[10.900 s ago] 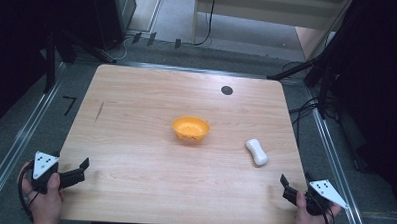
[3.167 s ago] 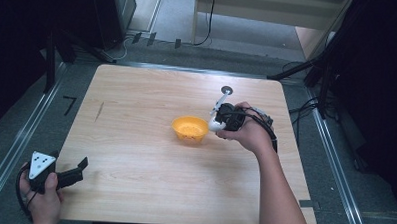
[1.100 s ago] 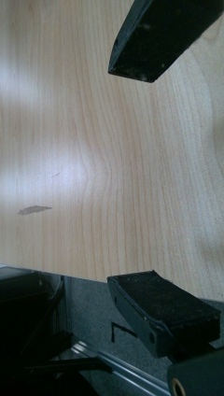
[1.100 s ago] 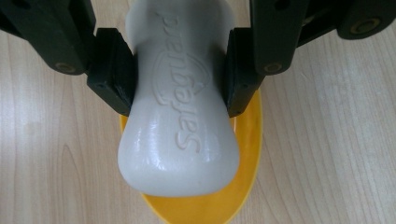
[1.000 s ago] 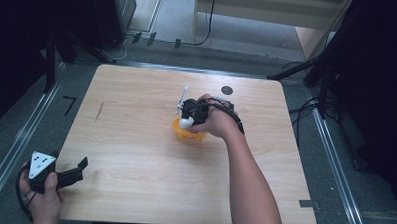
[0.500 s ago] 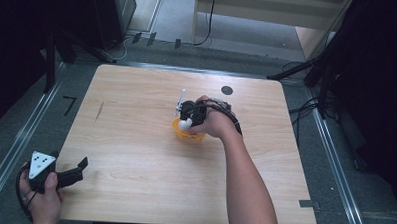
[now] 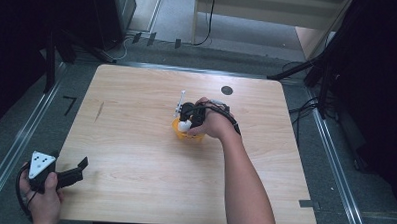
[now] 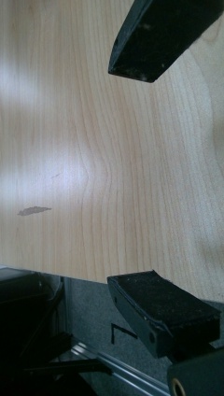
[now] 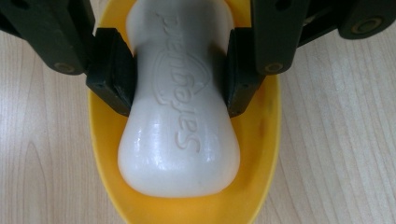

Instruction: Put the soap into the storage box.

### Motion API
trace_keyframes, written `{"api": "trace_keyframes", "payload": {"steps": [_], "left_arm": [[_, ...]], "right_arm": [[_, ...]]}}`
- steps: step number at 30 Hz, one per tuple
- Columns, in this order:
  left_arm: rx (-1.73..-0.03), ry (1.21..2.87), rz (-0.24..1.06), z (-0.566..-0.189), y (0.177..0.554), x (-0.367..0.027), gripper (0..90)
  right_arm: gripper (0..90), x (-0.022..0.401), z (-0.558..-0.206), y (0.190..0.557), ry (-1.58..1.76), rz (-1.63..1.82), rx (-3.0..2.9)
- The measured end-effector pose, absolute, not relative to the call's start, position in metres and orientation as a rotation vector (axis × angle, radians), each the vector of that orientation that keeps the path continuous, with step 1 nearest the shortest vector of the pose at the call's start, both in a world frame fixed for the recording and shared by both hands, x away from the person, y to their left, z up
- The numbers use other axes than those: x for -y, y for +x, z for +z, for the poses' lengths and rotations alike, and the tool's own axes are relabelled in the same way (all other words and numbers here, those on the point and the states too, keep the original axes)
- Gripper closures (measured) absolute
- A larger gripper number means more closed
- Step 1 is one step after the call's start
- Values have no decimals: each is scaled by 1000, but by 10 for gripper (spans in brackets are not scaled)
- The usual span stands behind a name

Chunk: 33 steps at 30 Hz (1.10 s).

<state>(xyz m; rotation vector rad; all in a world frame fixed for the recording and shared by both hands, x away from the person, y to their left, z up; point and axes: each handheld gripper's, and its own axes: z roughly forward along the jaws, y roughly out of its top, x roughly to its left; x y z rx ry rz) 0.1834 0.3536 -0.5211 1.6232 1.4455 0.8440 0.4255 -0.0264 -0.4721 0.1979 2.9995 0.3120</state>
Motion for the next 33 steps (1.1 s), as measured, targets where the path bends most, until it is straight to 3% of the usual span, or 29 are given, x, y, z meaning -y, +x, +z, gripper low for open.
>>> {"api": "trace_keyframes", "payload": {"steps": [5, 19, 33], "left_arm": [[-1446, 1622, 844, -521, 183, -354, 22], [-1444, 1627, 845, -521, 184, -354, 22], [-1445, 1627, 849, -521, 183, -353, 22]], "right_arm": [[448, 33, -466, 427, 251, 381, -2979], [447, 63, -440, 422, 354, 512, -2922], [401, 104, -440, 413, 554, 590, -2898]]}}
